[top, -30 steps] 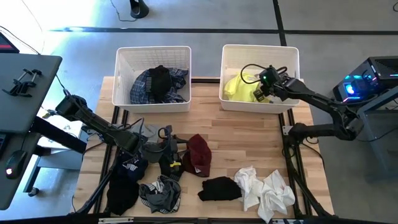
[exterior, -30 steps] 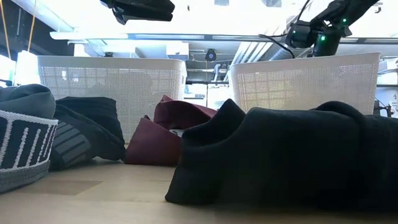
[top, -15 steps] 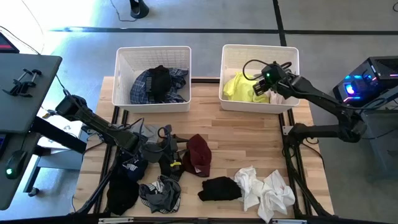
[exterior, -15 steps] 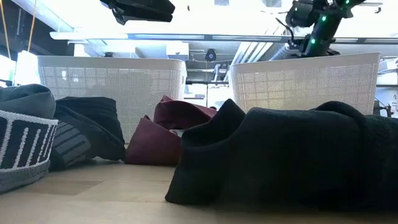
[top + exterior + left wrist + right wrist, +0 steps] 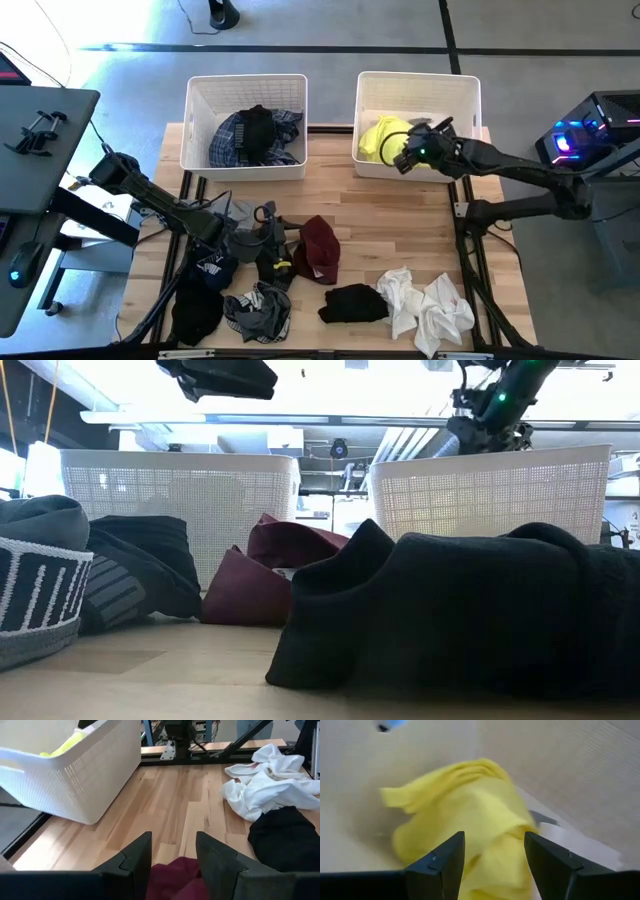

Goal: Sort clothes
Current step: Put the bottom black boxer shorts into the left white bin

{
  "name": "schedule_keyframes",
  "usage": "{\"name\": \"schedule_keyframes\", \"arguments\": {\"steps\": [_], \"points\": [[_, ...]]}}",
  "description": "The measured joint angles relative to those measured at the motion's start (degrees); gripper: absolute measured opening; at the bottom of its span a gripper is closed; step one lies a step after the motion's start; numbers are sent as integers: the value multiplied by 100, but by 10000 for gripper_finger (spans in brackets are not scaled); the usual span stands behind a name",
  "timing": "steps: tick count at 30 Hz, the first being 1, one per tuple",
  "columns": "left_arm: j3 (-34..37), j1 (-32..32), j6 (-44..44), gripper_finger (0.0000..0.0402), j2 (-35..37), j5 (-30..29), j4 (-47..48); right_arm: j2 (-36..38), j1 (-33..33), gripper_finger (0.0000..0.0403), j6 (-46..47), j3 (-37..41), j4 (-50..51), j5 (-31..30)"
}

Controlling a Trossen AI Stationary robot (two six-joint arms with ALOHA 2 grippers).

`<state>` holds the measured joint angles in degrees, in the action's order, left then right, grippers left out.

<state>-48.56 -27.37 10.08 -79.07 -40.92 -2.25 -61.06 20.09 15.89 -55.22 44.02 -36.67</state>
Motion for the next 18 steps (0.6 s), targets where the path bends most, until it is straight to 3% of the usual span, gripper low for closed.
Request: {"name": "schedule_keyframes", "arguments": {"steps": [6, 18], "points": [[0, -128, 413, 140, 0, -230, 112, -2, -997, 193, 209, 0, -594, -112], [0, -194, 479, 140, 0, -481, 18, -2, -2976, 193, 549, 0, -1041, -1394]]}}
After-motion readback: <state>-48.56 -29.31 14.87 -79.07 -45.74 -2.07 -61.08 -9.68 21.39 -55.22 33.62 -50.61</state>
